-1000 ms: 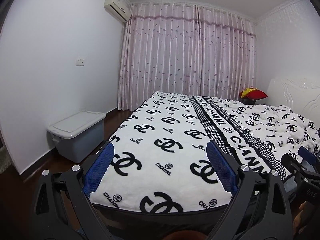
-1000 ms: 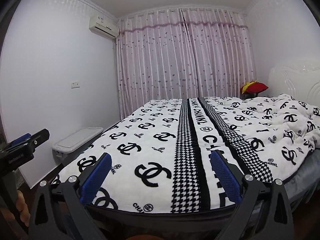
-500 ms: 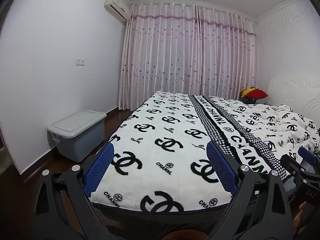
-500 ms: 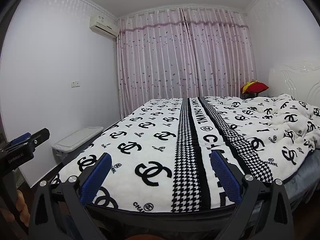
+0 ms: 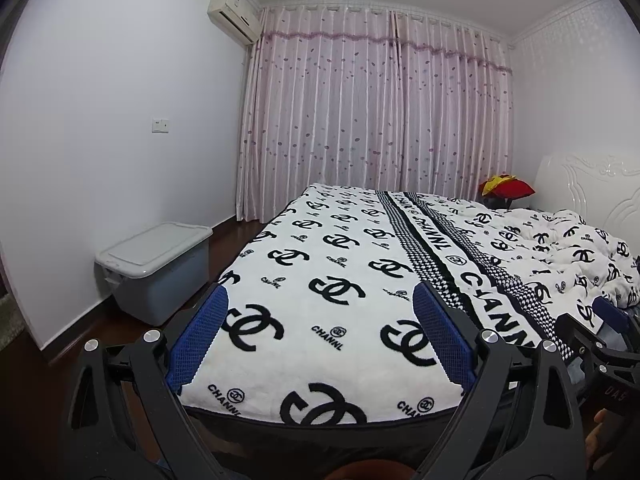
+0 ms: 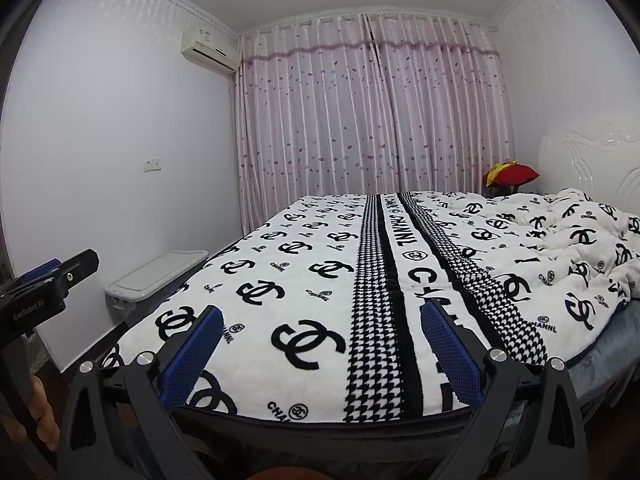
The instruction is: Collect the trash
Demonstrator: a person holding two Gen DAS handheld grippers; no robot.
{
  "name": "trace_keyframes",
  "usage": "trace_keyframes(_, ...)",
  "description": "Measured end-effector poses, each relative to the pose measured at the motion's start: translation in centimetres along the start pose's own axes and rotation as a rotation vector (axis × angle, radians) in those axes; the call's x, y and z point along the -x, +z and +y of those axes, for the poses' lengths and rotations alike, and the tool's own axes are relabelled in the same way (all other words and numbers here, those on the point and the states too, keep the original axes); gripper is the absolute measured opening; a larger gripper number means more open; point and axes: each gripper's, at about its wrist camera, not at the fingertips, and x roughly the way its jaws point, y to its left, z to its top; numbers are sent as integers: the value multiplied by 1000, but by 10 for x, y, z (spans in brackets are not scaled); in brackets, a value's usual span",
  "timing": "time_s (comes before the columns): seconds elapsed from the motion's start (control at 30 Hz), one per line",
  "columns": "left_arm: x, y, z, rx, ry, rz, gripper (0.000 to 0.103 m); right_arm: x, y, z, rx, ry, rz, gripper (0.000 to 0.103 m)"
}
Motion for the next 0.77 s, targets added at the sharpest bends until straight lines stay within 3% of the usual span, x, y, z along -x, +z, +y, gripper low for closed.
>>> trace_keyframes(0.77,0,0,0,-19,-1,-8,91,-4,-7,-3,2,11,19,98)
